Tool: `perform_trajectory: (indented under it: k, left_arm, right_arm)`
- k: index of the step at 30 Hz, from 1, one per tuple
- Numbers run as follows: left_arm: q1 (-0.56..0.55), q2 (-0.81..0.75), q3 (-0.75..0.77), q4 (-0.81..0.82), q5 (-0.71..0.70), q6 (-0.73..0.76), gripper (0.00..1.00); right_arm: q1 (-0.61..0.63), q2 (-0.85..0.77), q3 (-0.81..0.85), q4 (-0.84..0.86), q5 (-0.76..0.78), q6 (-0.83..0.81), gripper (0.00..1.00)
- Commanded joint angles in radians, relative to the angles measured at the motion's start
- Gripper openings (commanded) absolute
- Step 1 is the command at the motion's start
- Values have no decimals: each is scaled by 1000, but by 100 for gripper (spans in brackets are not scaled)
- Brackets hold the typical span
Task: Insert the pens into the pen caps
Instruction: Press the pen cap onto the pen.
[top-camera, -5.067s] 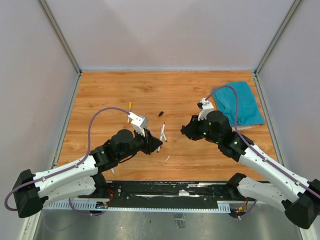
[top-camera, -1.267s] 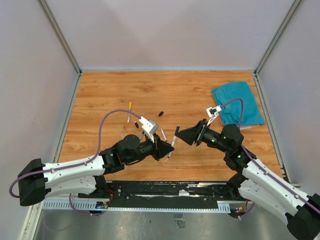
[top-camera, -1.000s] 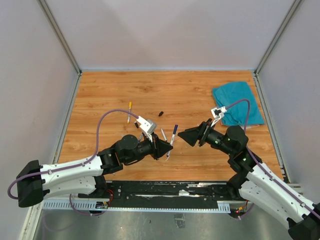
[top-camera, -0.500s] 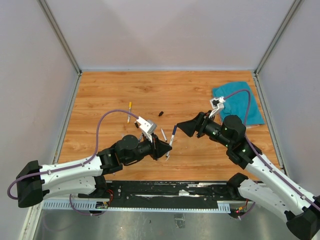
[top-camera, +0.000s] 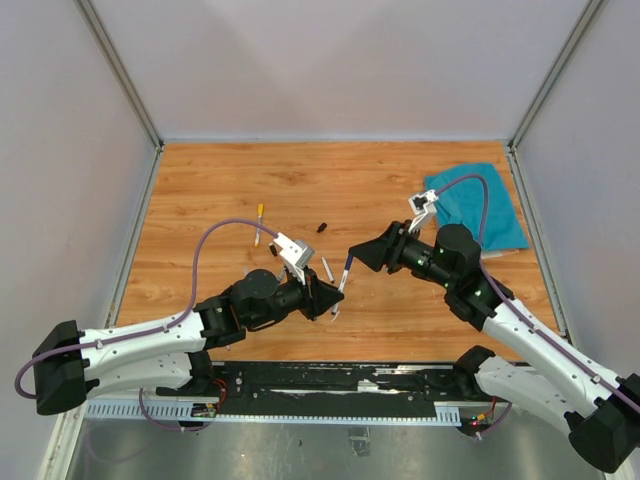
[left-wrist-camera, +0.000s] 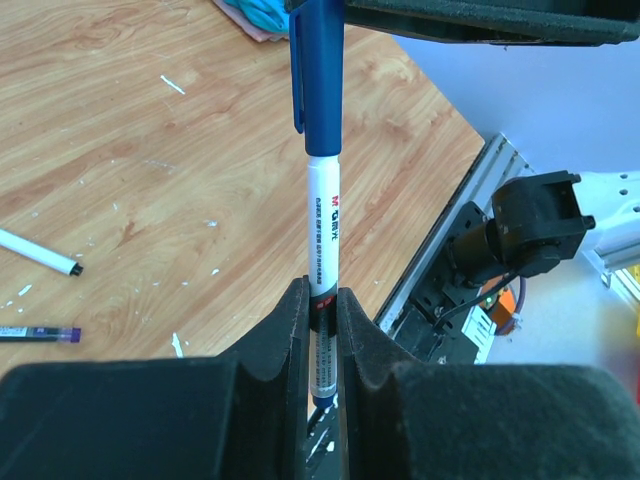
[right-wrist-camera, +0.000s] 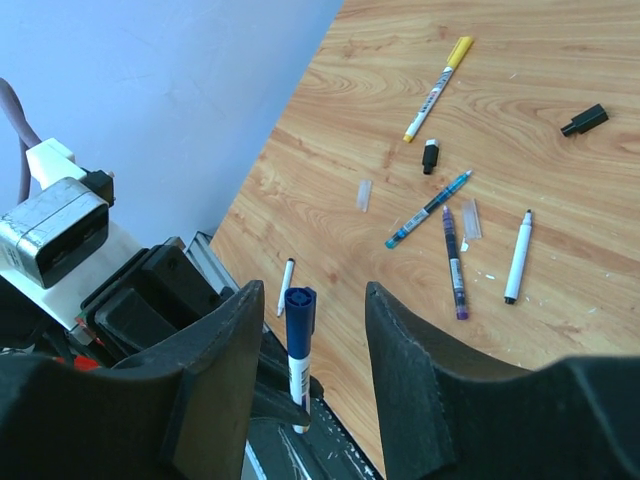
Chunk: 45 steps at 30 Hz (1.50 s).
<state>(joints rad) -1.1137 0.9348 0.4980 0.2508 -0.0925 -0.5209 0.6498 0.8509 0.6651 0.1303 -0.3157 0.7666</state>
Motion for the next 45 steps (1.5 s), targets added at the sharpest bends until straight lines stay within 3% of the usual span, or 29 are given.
perform_trajectory:
  k: [1,13,21,27,45]
  left_arm:
    - [-10,5,34,16,-3,4,0]
    - [-10,7,33,16,-3,-4,1]
    - [-10,-3,44,7,-17,-1,0]
    - [-10,-18,79,-18,-44,16,0]
    - [-11,-30,225,-103,-135,82,0]
  right_arm:
    - [-18,10,15,64,-48,20,45]
    - [13,75,29,92,-70,11,34]
    - [27,68,24,58,-56,-29,11]
    - [47,66,-12,48,-50,-27,2]
    - [181,10,-120,-32,-12,-40,1]
